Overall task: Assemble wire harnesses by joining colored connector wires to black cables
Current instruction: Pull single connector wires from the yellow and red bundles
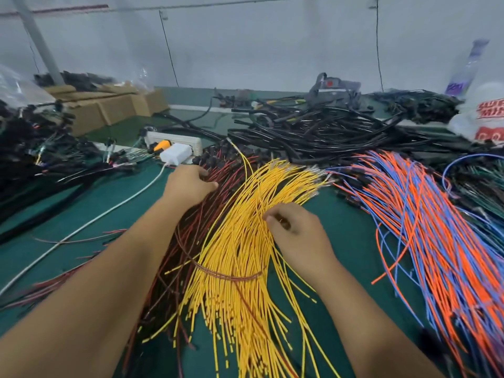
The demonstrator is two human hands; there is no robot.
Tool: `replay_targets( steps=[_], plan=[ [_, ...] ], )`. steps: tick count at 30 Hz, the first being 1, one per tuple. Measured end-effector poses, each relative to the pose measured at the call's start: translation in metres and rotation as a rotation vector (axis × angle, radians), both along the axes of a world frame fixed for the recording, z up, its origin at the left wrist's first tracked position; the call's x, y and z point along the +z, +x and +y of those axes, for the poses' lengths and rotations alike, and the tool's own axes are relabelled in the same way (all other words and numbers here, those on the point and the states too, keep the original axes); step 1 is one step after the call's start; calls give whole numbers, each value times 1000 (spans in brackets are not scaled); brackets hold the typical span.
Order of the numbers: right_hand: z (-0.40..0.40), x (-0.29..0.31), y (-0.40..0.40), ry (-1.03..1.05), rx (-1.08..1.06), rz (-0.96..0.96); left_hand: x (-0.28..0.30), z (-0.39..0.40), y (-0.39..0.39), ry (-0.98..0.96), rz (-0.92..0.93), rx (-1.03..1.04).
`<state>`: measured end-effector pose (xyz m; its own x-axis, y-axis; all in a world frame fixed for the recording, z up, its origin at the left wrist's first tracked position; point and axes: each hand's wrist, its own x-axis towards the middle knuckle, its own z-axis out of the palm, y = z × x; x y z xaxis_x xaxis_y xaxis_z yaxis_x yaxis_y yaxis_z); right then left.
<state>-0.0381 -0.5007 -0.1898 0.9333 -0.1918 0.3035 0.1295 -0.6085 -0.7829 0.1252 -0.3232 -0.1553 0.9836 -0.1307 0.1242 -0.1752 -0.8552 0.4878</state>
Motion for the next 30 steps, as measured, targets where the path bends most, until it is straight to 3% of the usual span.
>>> replay_targets(
  steps=[5, 13, 18, 20, 22, 24, 27, 30],
  plan=[
    [0, 0, -1, -17, -10, 11, 2, 4, -2, -50, -75, 16],
    [-1, 1, -2, -18, -1, 26, 12, 9, 0, -52, 19, 36],
    [-3, 5, -2, 176, -41, 6, 36, -9, -18, -322, -369, 90],
    [-7, 7, -1, 335, -95, -19, 48, -32, -31, -452, -255, -122],
    [-11, 10, 0, 486, -110, -32, 52, -61, -50, -422, -89, -354],
    [-10, 16, 4, 733, -18, -22, 50, -90, -68, -485, 65, -510],
    [-6, 21, 7, 1122, 187, -7, 45, -124, -90, -801, 235, -562],
    [-9, 19, 5, 1159, 220, 14, 47, -140, -97, -957, 280, -561]
  ],
)
